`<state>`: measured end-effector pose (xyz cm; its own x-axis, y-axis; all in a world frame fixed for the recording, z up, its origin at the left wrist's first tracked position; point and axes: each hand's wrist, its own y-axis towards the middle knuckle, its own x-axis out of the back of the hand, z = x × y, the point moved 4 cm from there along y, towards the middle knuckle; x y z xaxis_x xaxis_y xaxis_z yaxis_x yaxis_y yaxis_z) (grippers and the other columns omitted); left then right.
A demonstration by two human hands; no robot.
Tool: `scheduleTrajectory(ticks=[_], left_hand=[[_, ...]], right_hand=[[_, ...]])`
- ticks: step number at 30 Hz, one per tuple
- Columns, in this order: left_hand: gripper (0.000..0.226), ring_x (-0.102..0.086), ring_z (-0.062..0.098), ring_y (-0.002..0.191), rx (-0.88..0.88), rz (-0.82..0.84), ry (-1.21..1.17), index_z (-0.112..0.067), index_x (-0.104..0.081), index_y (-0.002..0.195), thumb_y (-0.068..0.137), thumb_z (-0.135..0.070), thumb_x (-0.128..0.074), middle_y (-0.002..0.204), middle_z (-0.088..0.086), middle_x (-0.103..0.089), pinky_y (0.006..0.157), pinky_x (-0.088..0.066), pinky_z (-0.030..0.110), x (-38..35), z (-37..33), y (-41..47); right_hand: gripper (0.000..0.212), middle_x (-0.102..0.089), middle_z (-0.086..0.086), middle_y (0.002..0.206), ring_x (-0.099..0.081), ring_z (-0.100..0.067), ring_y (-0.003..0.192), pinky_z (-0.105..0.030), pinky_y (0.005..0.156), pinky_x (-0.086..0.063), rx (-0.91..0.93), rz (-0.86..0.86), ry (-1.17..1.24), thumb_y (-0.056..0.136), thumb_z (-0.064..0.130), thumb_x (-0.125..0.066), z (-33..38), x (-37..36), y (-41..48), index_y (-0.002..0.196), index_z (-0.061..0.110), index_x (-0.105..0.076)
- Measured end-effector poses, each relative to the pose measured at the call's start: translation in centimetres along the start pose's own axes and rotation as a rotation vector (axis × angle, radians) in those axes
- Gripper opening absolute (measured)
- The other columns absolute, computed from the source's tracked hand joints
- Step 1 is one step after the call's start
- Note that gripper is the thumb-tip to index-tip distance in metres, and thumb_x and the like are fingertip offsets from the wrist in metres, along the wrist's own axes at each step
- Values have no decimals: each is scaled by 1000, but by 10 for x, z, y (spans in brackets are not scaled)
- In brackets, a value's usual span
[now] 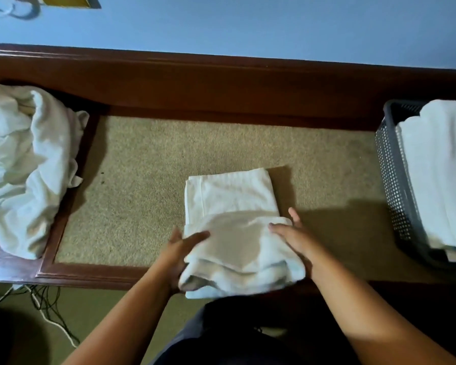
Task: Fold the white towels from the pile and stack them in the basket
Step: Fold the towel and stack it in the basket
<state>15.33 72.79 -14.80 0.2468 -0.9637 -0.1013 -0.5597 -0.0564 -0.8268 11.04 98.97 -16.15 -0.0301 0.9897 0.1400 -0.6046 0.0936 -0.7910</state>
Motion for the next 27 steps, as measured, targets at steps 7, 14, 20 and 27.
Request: scheduleTrajectory(ticks=[7, 14, 20, 27], left_hand=[[48, -72, 30, 88, -120, -33, -226, -8, -38, 147, 102, -22, -51, 109, 21, -69, 72, -61, 39, -7, -100, 70], [54, -65, 30, 101, -146, -250, 601, -10, -52, 128, 85, -31, -77, 116, 9, -65, 89, -56, 47, 14, -44, 101], [39, -65, 17, 83, -100, -234, 661, -13, -57, 106, 83, -34, -80, 97, 1, -68, 66, -52, 32, 33, 35, 58], [36, -73, 21, 87, -69, -102, 583, -13, -73, 96, 79, -44, -82, 88, 1, -77, 77, -58, 38, 38, 64, 34]], right_hand=[[62, -59, -10, 126, -65, -27, 112, -37, 77, -54, 84, -21, 334, 102, 40, -51, 90, -20, 64, 154, 42, -18], [56, -62, -14, 131, -61, -32, 117, -39, 97, -50, 90, -316, -335, 90, 23, -68, 34, -13, 71, 141, 9, -50], [68, -56, -13, 141, -55, -31, 127, -37, 102, -45, -33, -242, -326, 92, 38, -67, -42, 4, 21, 148, 9, -43], [41, -66, 3, 103, -61, -13, 89, -31, 79, -50, -45, -141, -312, 94, 38, -65, -53, 15, -3, 125, 12, -57]])
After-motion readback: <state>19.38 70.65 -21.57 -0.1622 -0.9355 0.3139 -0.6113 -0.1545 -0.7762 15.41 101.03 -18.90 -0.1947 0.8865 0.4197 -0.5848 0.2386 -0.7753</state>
